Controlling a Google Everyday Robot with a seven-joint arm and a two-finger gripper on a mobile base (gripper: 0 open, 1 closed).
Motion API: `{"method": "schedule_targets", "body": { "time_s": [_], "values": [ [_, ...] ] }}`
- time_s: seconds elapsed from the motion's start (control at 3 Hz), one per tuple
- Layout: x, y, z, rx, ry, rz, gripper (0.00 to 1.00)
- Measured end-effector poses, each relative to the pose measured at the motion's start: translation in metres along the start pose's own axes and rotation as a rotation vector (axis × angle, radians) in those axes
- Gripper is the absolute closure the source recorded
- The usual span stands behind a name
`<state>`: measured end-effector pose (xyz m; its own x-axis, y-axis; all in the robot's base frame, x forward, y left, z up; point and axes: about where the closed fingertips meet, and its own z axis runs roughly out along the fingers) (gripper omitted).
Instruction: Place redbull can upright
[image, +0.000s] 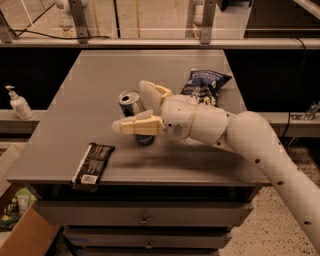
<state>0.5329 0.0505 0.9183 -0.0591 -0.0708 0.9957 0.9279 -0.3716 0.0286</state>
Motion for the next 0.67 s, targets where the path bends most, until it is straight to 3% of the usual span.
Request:
{"method": "schedule_targets", "body": {
  "time_s": [0.67],
  "values": [
    [0.0085,0.0035,-0.004,-0.018,0.005,-0.025,0.0]
  ]
}}
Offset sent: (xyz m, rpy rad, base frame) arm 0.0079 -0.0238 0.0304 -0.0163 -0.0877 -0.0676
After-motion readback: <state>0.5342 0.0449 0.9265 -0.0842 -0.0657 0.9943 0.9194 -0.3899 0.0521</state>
